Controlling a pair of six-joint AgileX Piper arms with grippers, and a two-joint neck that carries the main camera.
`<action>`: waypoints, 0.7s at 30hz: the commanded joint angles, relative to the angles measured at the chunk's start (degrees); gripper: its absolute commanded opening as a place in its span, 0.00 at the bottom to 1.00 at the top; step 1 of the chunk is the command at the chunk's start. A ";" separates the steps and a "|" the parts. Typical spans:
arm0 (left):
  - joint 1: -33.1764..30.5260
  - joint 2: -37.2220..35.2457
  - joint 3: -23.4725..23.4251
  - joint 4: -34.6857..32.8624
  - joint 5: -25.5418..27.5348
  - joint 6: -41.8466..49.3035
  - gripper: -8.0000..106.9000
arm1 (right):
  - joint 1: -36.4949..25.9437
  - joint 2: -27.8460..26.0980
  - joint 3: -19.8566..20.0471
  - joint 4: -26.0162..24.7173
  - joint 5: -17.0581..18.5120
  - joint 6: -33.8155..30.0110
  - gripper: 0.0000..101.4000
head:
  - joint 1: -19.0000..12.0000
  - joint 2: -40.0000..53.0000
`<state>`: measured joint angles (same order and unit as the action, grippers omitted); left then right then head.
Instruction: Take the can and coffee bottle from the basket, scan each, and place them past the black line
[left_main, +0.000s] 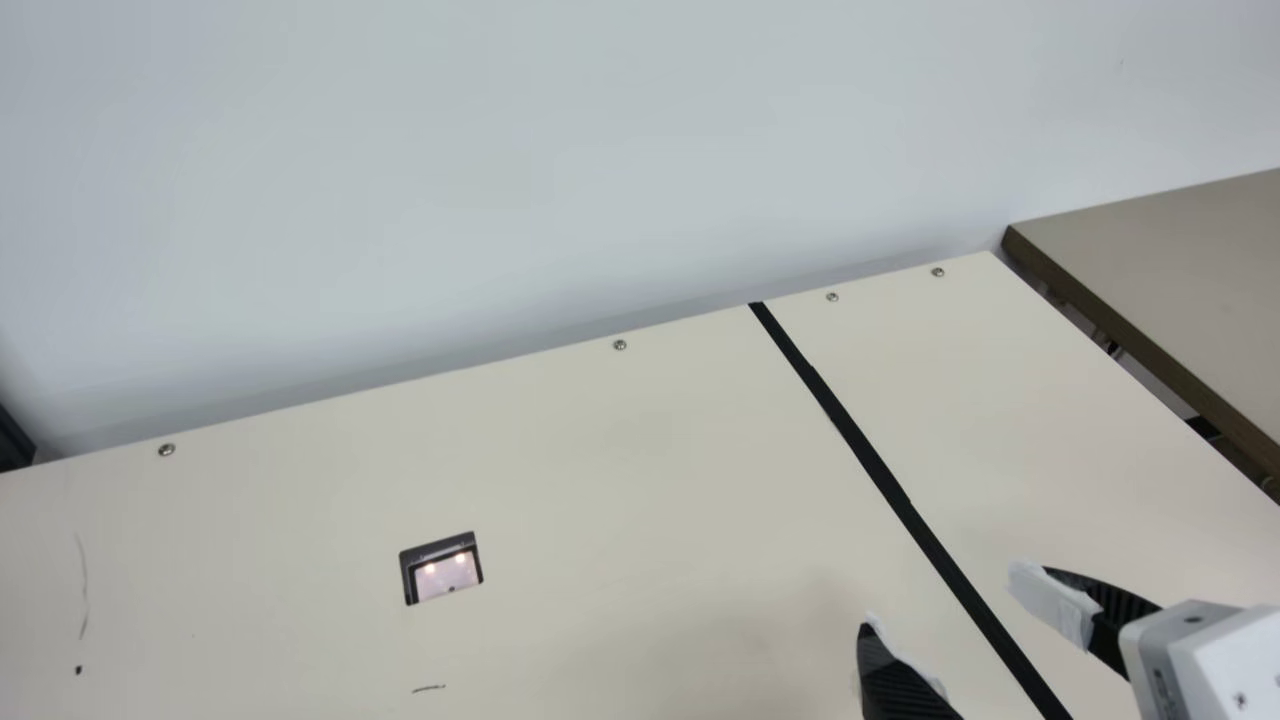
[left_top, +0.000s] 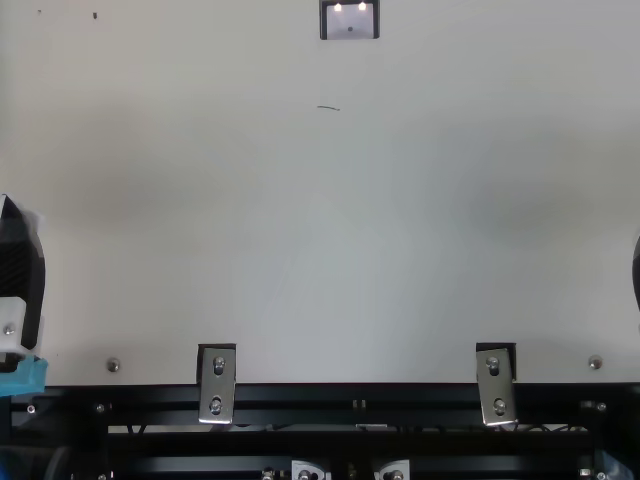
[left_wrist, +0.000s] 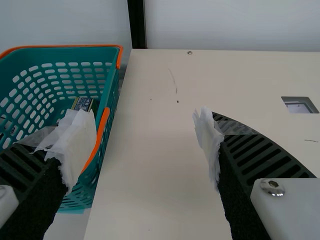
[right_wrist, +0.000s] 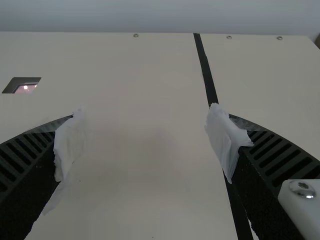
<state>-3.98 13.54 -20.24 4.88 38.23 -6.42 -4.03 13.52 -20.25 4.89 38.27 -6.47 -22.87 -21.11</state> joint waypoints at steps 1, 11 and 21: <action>0.00 0.00 0.00 0.00 0.00 0.00 0.85 | 0.00 0.00 0.00 0.00 0.00 0.00 1.00 | -2.07 -0.16; 0.00 0.00 0.00 0.00 0.00 0.00 0.85 | 0.00 0.00 0.00 0.00 0.00 0.00 1.00 | -2.07 -0.16; 0.00 0.00 0.00 0.00 0.00 0.00 0.85 | 0.00 0.00 0.00 0.00 0.00 0.00 1.00 | -2.07 -0.16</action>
<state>-3.98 13.54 -20.24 4.88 38.23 -6.42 -4.03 13.52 -20.25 4.89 38.27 -6.47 -23.17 -21.11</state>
